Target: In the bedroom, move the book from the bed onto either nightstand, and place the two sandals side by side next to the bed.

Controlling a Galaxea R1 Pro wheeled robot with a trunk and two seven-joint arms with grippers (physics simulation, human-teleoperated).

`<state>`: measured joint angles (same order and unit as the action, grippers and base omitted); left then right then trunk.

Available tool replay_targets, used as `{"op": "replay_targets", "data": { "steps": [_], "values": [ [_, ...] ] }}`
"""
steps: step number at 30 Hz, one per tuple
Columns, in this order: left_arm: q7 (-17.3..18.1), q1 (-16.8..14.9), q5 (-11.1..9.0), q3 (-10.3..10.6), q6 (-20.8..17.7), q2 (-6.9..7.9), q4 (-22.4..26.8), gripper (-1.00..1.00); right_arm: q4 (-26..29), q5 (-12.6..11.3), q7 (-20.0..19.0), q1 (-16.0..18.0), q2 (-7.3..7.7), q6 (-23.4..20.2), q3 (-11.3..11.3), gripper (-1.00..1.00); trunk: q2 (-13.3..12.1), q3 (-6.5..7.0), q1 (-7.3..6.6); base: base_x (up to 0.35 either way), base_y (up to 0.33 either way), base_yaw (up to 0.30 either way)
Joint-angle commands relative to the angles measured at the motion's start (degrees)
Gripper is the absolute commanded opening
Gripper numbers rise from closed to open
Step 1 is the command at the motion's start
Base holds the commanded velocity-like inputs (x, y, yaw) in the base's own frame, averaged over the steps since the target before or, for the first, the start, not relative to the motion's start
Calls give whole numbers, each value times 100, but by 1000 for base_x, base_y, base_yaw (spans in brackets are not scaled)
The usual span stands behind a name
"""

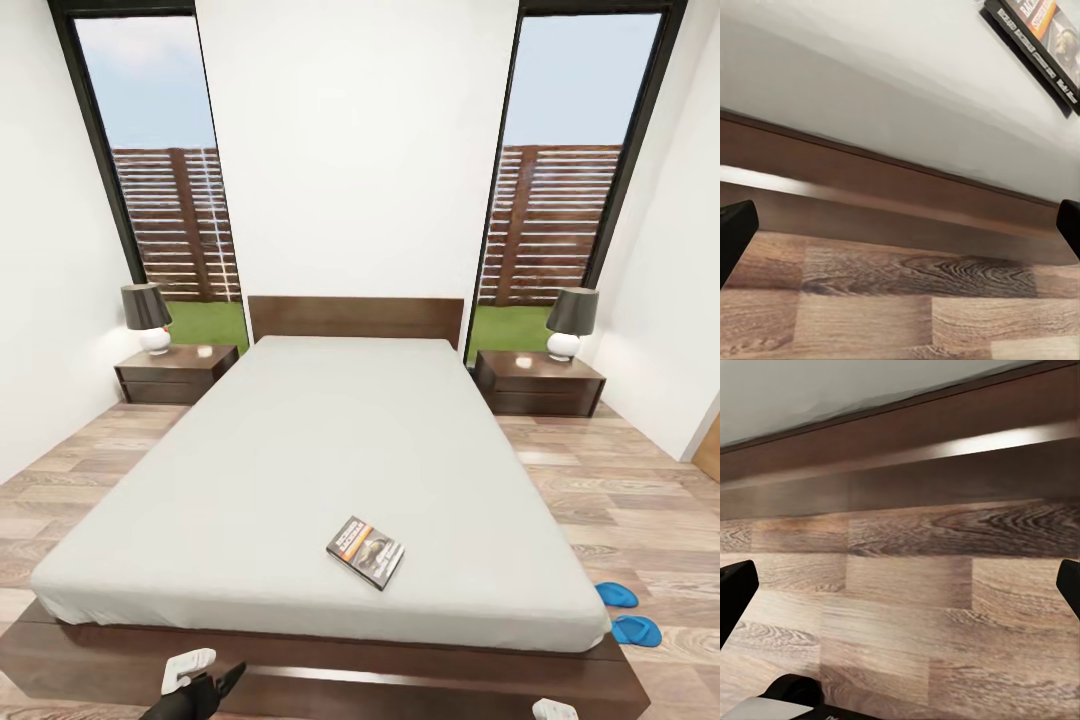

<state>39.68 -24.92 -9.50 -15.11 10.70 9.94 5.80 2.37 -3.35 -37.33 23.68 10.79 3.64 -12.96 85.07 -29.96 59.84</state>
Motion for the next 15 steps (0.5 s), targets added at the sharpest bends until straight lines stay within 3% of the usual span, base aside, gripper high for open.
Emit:
{"op": "replay_targets", "data": {
  "steps": [1,15],
  "values": [
    [23,-5,-42,17,11,3,-11,100,-9,-34,-20,4,2,14,13,100,-38,13,-23,0,0,0],
    [23,-5,-41,17,11,0,-11,100,-9,-34,-20,5,2,14,13,100,-600,264,-330,0,0,0]
  ]
}}
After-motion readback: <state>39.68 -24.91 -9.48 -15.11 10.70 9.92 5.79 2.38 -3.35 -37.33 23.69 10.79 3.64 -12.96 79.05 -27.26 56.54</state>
